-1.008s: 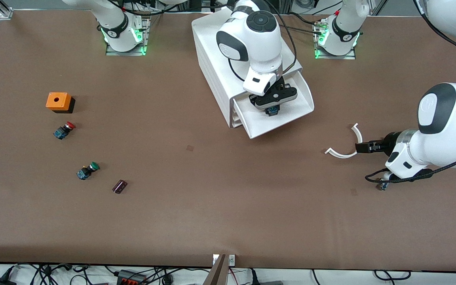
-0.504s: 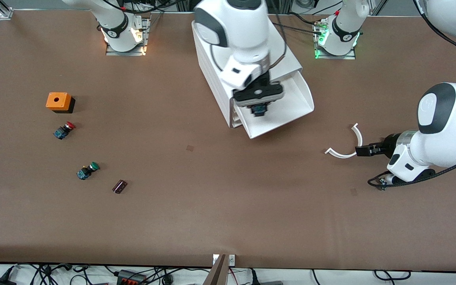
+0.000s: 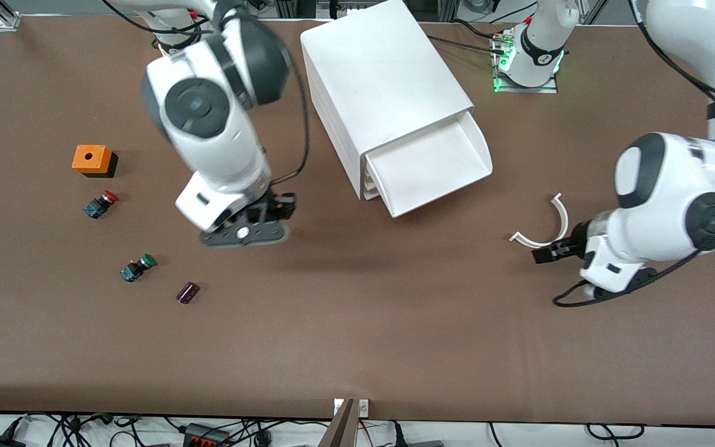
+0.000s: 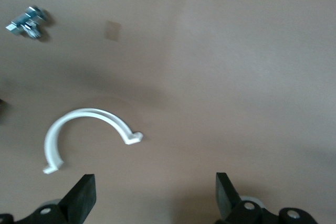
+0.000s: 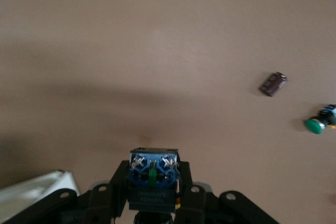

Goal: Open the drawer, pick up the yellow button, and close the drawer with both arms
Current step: 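Carry the button with the right gripper while the left gripper pushes the drawer shut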

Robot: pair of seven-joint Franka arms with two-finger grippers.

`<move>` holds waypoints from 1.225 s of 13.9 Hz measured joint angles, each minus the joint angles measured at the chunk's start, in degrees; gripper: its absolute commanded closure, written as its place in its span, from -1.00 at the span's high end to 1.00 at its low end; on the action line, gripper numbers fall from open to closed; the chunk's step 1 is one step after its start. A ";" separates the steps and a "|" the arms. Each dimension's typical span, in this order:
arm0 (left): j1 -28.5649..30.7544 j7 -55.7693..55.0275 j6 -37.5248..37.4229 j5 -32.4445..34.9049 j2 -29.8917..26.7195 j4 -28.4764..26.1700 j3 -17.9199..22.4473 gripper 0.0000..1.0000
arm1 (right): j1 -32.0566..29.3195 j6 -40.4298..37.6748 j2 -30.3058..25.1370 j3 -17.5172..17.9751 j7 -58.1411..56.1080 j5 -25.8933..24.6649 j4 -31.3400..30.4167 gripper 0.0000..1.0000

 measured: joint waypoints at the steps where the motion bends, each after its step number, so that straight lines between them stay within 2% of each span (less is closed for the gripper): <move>1: -1.80 -2.68 1.14 0.00 0.00 -0.86 -0.05 1.00 | -1.75 0.14 -0.59 0.04 -3.07 0.27 -2.55 -1.00; 5: -6.94 -7.50 4.56 0.02 -0.79 -4.57 -0.24 1.00 | -7.54 2.08 -1.47 0.09 -14.08 2.25 -10.05 -1.00; 10: -7.93 -9.82 12.69 0.02 -6.20 -17.19 -2.85 1.00 | -10.17 7.98 -1.68 0.14 -19.44 4.82 -18.60 -1.00; 14: -9.36 -14.18 13.27 0.02 -7.55 -19.18 -5.23 1.00 | -10.17 14.86 -0.99 0.46 -22.56 5.53 -24.34 -1.00; 17: -9.54 -16.07 13.49 0.02 -7.90 -20.26 -7.24 1.00 | -10.18 17.98 0.50 0.46 -23.41 5.53 -25.72 -1.00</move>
